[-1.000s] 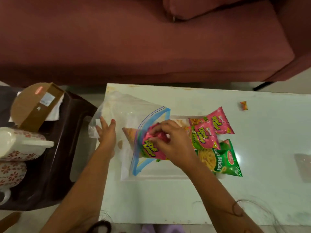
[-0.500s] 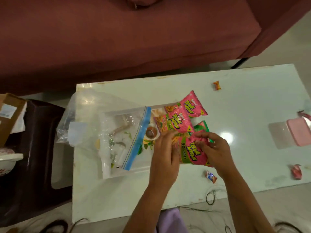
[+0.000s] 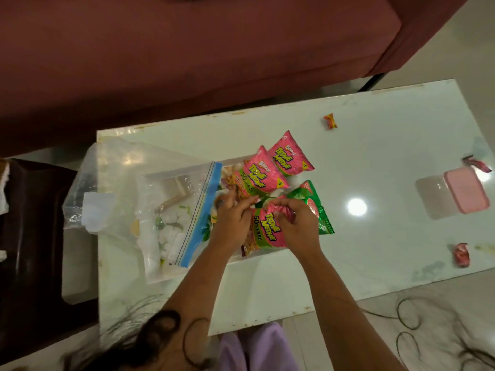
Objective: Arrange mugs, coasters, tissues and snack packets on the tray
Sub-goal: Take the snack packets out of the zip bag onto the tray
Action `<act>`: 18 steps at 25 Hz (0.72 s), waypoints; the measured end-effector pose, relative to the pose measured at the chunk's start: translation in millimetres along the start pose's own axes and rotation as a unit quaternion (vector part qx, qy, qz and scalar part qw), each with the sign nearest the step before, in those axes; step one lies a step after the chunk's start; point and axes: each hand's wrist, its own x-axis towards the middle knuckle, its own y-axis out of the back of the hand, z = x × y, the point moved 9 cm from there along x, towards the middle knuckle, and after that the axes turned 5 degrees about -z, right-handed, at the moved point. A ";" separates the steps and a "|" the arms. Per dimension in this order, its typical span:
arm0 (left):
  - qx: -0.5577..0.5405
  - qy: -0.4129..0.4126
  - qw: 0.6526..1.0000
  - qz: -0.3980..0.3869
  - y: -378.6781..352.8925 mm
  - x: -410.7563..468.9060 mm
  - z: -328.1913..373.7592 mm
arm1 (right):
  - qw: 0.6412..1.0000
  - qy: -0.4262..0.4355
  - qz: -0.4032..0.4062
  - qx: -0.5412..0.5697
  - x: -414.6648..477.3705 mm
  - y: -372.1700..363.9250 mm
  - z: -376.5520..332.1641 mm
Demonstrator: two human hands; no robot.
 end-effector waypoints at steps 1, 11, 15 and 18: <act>0.012 0.008 1.000 0.011 3.8 3.4 -2.0 | 1.000 -0.003 0.000 -0.017 2.0 -1.1 -0.3; 0.031 0.026 0.992 0.117 26.1 26.6 11.8 | 0.992 0.013 0.021 -0.125 5.5 -4.0 -16.0; 0.113 0.026 0.987 0.115 27.9 36.0 12.3 | 0.992 0.003 0.033 -0.118 2.1 -5.8 -15.5; 0.145 0.040 0.984 0.097 27.8 41.2 9.8 | 0.994 0.012 0.044 -0.103 -1.6 -7.5 -19.6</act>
